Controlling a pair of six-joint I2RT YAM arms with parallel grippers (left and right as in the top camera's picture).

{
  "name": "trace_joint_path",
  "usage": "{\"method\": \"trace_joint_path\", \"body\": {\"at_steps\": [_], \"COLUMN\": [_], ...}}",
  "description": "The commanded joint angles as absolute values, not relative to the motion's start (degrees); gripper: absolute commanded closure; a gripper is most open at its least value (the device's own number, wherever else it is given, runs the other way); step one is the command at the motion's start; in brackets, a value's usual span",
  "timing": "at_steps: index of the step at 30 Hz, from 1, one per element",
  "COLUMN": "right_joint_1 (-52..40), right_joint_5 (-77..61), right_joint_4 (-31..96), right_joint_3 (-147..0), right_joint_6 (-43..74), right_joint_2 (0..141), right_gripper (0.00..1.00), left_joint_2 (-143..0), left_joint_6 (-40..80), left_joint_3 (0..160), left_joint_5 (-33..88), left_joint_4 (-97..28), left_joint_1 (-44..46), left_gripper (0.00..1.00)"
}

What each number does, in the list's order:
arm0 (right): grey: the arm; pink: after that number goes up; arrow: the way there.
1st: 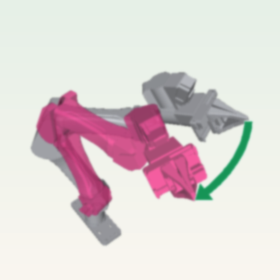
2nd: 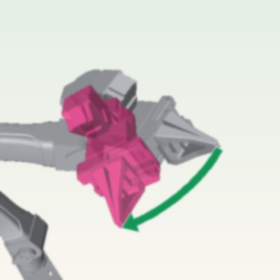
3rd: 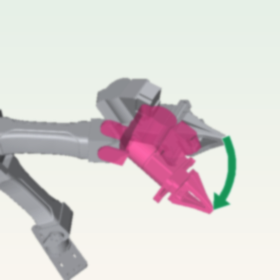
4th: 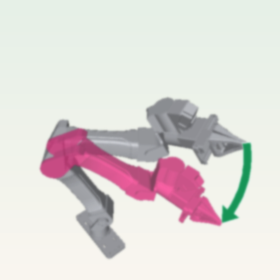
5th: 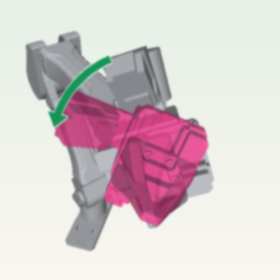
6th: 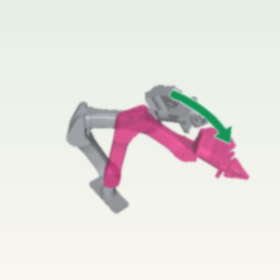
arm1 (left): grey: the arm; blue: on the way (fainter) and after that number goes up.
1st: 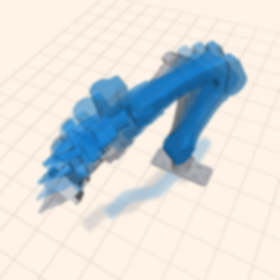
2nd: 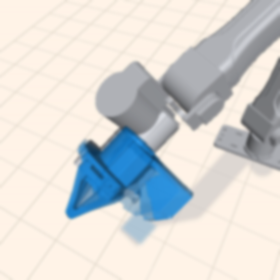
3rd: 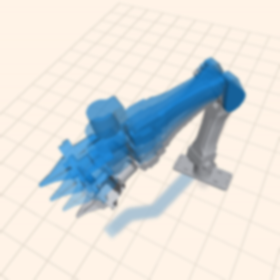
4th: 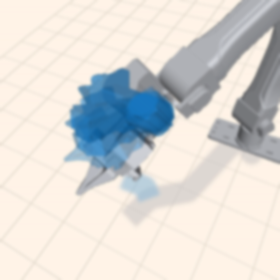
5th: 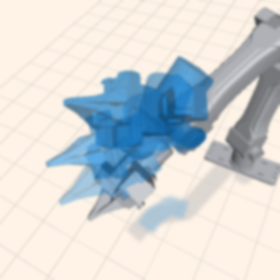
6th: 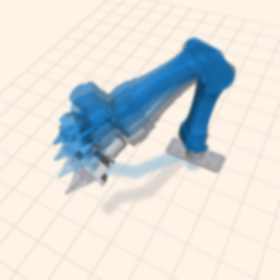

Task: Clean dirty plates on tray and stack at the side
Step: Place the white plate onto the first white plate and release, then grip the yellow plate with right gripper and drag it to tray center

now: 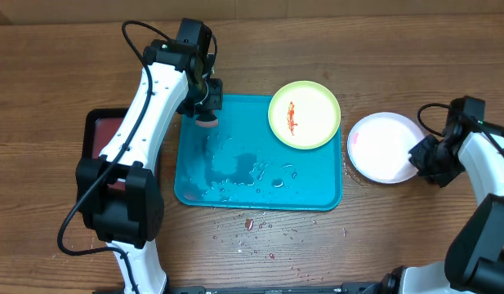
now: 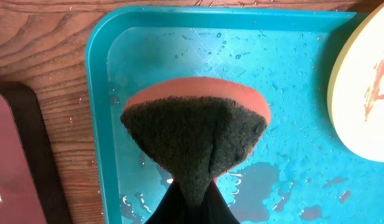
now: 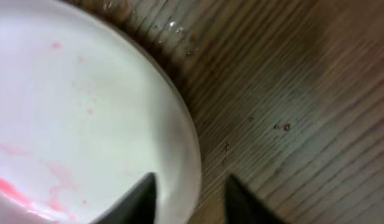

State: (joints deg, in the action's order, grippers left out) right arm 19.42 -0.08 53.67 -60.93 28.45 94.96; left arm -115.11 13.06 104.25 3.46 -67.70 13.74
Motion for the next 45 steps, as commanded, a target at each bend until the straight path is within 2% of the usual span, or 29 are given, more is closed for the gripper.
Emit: {"method": "trace_joint_path", "body": {"at_steps": [1, 4, 12, 21, 24, 28, 32, 36, 45], "right_joint_1": [19.2, 19.2, 14.7, 0.7, -3.4, -6.9, -9.1, -11.3, -14.2], "right_joint_5": [-3.5, -7.6, -21.3, -16.4, -14.3, -10.9, -10.1, -7.8, -7.5], "right_joint_4": [52.7, 53.8, 55.3, 48.3, 46.6, 44.3, 42.2, 41.8, 44.6], "right_joint_3": [-60.8, -62.9, -72.3, -72.7, -72.7, -72.7, -72.7, -72.7, -72.7], "right_joint_6": [24.3, 22.2, 18.1, 26.2, 28.5, 31.6, 31.6, 31.6, 31.1], "right_joint_2": [95.0, 95.0, 94.8, 98.6, 102.0, 105.8, 107.5, 108.7, 111.8], "right_gripper": [0.45, 0.41, 0.41, 0.43, 0.48, 0.61, 0.68, 0.73, 0.78], "left_joint_2": [-115.0, -115.0, -115.0, -115.0, -115.0, -115.0, -115.0, -115.0, -114.4], "left_joint_6": [11.8, 11.8, 11.8, 11.8, 11.8, 11.7, 11.8, 11.8, 11.5], "left_joint_3": [104.0, 104.0, 104.0, 104.0, 104.0, 104.0, 104.0, 104.0, 104.3], "left_joint_5": [4.1, 4.2, 4.1, 4.1, 4.1, 4.0, 4.0, 4.0, 3.9], "left_joint_4": [-67.4, -67.5, -67.4, -67.5, -67.5, -67.9, -67.9, -67.6, -68.8], "left_joint_1": [13.5, 13.5, 13.5, 13.5, 13.5, 13.5, 13.5, 13.5, 13.0], "left_gripper": [0.96, 0.96, 0.96, 0.96, 0.96, 0.96, 0.96, 0.96, 0.96]}}
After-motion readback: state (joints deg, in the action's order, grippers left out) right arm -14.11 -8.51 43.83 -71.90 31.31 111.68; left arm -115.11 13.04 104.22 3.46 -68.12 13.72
